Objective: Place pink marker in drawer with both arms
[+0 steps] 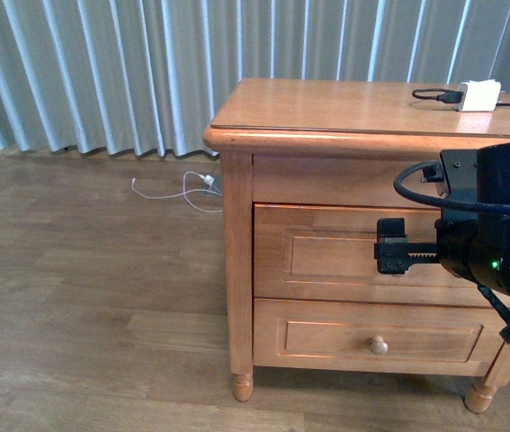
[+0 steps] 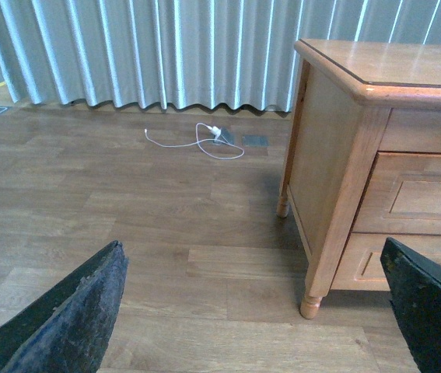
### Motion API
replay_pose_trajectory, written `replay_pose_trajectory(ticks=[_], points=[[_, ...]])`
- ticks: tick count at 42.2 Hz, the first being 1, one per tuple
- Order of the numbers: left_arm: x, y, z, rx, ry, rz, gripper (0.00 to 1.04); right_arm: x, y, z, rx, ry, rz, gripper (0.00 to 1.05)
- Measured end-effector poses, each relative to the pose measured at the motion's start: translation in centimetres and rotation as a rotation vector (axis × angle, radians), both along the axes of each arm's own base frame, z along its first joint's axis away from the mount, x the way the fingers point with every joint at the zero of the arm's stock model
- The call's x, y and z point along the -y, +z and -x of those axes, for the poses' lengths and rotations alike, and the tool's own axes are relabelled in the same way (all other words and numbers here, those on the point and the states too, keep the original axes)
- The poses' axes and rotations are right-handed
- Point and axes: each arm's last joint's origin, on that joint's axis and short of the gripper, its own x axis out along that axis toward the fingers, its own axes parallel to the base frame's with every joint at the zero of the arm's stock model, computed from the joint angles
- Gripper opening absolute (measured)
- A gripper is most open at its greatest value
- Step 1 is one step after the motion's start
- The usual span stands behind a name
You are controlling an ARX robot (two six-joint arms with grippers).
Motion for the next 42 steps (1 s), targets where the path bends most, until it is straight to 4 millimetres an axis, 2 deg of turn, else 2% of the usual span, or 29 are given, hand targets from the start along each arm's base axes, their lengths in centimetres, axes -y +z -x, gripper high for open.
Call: replay_pose_trajectory(ticks=[7,15,20,24,28,34,40,42], points=[[0.0,0.0,0.0,0.0,0.0,0.0,0.99,0.4,0.8,1.0,0.006,0.019,-0.013,0.96],[0.0,0.0,0.0,0.0,0.0,0.0,0.99,1.5,4.7,4.5,-0.039,0.085,-0.079,0.96],[0.0,0.0,0.0,0.0,0.0,0.0,0.99,2.4,7.1,7.7,-0.07,0.106,-0.13,0.96],[0.0,0.0,0.0,0.0,0.0,0.0,0.99,3.7,9.4,11.5,-0.079,0.111,-0.156,0.96],[0.0,0.0,0.0,0.0,0.0,0.0,0.99,5.1,10.7,15.2,-0.091,0.109,-0.176,0.96],[0.0,0.0,0.0,0.0,0.0,0.0,0.99,6.2,11.0,19.0,-0.069,0.099,-0.171,0.96],[0.0,0.0,0.0,0.0,0.0,0.0,0.99,7.8,10.8,24.0,-0.016,0.096,-0.19,0.96],[0.0,0.0,0.0,0.0,0.0,0.0,0.99,8.3,10.9,24.9,0.014,0.068,-0.177,0.96]])
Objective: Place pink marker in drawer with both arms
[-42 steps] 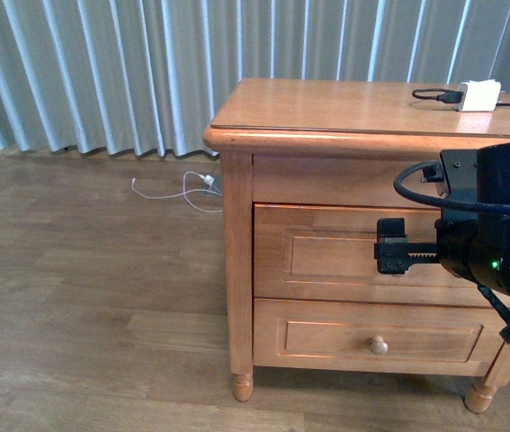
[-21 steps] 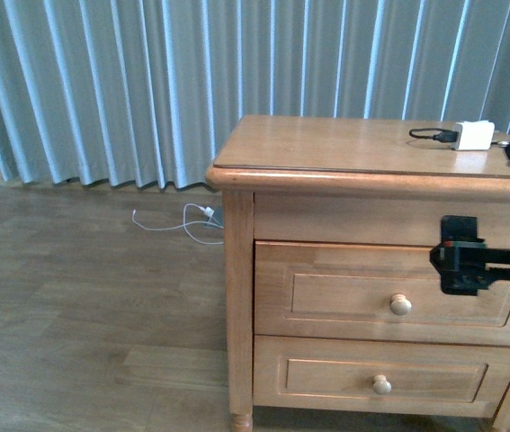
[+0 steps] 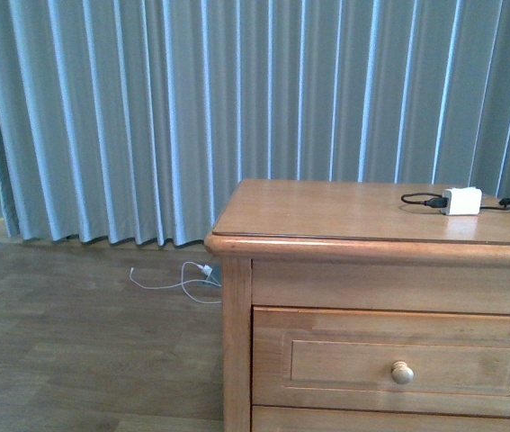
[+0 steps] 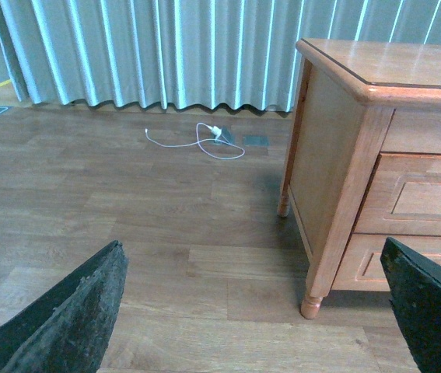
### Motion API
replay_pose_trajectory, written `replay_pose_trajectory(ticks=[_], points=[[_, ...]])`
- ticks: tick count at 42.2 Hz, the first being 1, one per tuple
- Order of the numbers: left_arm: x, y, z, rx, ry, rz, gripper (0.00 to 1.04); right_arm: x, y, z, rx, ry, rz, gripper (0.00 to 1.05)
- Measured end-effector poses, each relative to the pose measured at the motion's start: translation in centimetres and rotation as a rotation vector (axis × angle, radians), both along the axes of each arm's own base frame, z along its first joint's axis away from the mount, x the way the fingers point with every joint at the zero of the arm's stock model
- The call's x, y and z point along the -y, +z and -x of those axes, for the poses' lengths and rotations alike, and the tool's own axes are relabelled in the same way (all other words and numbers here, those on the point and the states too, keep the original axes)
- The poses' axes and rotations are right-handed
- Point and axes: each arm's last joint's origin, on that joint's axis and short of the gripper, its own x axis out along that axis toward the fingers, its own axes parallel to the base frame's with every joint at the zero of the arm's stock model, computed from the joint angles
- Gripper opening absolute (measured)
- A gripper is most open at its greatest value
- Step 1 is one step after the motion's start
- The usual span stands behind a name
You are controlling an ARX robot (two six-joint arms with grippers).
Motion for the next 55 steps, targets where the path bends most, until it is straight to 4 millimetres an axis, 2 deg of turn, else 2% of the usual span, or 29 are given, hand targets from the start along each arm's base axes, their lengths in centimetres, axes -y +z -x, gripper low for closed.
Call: replay_pose_trajectory(ticks=[11,12,15,19,25,33,48,55], points=[[0.0,0.0,0.0,0.0,0.0,0.0,0.99,0.2,0.3,0.3,0.022,-0.006,0.01,0.96],[0.0,0.0,0.0,0.0,0.0,0.0,0.99,0.2,0.1,0.2,0.057,-0.027,0.032,0.93],[0.0,0.0,0.0,0.0,0.0,0.0,0.99,0.0,-0.8,0.7,0.257,-0.102,0.099,0.78],[0.0,0.0,0.0,0.0,0.0,0.0,0.99,-0.3,-0.9,1.4,0.348,-0.107,0.113,0.63],[0.0,0.0,0.0,-0.001,0.0,0.0,0.99,-1.1,-1.4,2.2,0.367,-0.129,0.124,0.41],[0.0,0.0,0.0,-0.001,0.0,0.0,0.99,-1.7,-2.2,3.4,0.369,-0.1,0.124,0.01],[0.0,0.0,0.0,-0.001,0.0,0.0,0.99,-1.7,-3.6,4.6,0.377,-0.1,0.125,0.01],[0.0,0.0,0.0,-0.001,0.0,0.0,0.99,-1.7,-3.6,5.0,0.379,-0.1,0.125,0.01]])
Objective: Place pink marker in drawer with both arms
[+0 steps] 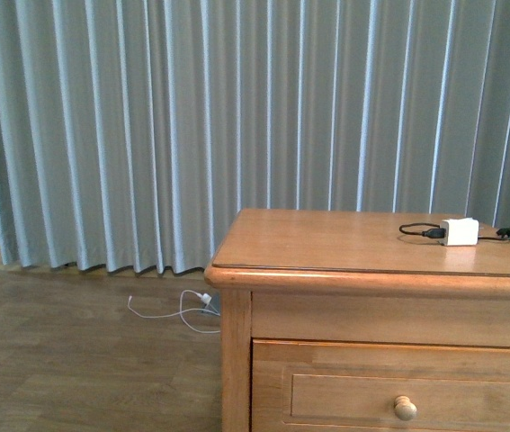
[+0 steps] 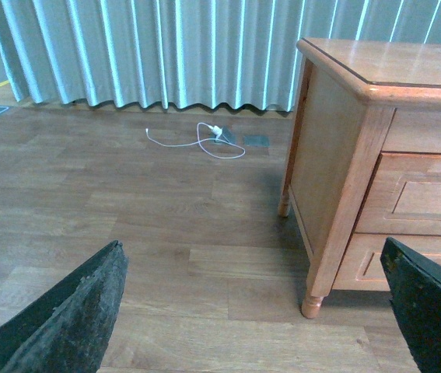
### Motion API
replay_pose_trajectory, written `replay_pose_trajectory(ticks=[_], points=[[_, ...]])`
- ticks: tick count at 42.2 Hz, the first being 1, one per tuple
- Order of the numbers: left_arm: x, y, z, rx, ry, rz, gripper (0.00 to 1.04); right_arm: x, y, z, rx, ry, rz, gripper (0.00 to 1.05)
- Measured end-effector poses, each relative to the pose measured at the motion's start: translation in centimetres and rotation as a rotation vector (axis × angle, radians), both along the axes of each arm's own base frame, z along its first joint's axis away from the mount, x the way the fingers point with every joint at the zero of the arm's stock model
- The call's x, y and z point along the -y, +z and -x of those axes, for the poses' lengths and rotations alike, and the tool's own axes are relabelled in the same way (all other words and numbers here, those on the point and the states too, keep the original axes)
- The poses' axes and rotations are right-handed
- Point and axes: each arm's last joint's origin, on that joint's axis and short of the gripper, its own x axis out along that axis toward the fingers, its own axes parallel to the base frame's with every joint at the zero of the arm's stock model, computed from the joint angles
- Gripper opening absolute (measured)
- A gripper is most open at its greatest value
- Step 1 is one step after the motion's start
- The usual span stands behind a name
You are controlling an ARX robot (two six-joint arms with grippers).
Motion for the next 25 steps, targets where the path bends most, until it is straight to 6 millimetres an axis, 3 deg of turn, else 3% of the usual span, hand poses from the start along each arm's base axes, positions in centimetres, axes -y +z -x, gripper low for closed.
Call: replay_pose_trajectory(ticks=[25], points=[[0.0,0.0,0.0,0.0,0.001,0.0,0.99,0.0,-0.5,2.0,-0.027,0.001,0.0,0.01]])
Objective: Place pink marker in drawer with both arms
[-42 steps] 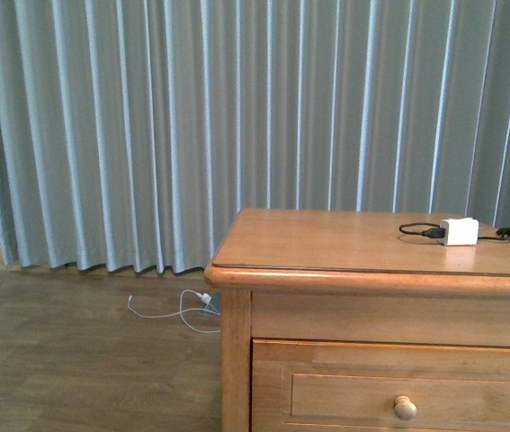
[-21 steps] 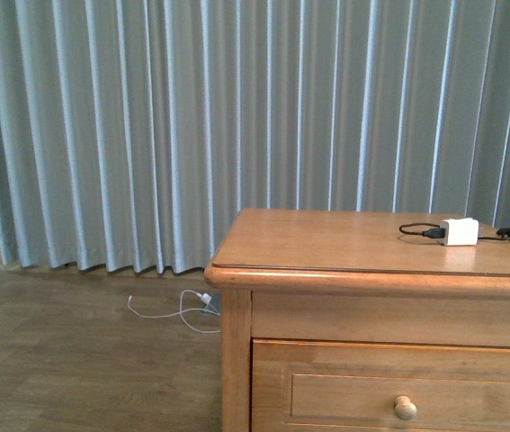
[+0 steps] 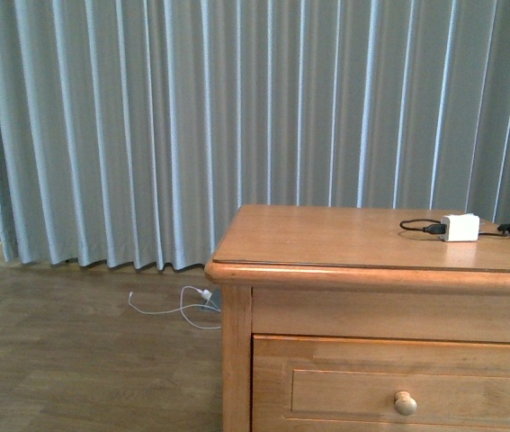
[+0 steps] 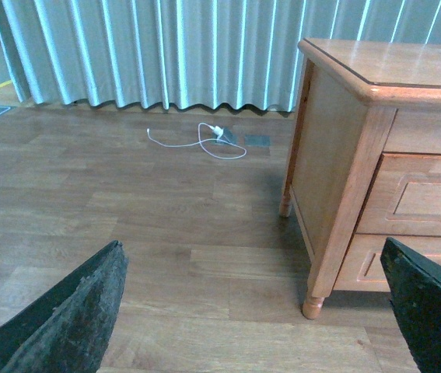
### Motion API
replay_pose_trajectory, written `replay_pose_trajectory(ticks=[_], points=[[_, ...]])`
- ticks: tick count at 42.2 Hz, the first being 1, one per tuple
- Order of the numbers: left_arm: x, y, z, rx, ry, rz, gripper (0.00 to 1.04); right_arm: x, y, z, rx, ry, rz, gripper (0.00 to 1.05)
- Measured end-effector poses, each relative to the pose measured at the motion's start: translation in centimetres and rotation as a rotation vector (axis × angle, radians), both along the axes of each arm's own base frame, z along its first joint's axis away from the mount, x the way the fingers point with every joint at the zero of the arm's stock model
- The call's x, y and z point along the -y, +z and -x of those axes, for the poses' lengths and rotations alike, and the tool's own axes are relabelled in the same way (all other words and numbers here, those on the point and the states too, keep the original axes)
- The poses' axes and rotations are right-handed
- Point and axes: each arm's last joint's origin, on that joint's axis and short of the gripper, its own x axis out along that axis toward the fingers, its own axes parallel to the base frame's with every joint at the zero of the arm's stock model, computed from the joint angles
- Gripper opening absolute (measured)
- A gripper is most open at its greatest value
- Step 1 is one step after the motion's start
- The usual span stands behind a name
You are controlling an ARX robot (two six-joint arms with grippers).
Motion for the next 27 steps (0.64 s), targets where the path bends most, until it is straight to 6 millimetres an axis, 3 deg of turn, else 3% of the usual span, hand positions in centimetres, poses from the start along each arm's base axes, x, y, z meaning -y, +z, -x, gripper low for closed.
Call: replay_pose_trajectory(ticks=[14,27], points=[[0.0,0.0,0.0,0.0,0.0,0.0,0.99,0.0,0.17,0.19,0.024,0.0,0.0,0.01],[0.0,0.0,0.0,0.0,-0.001,0.0,0.99,0.0,0.17,0.19,0.024,0.0,0.002,0.69]])
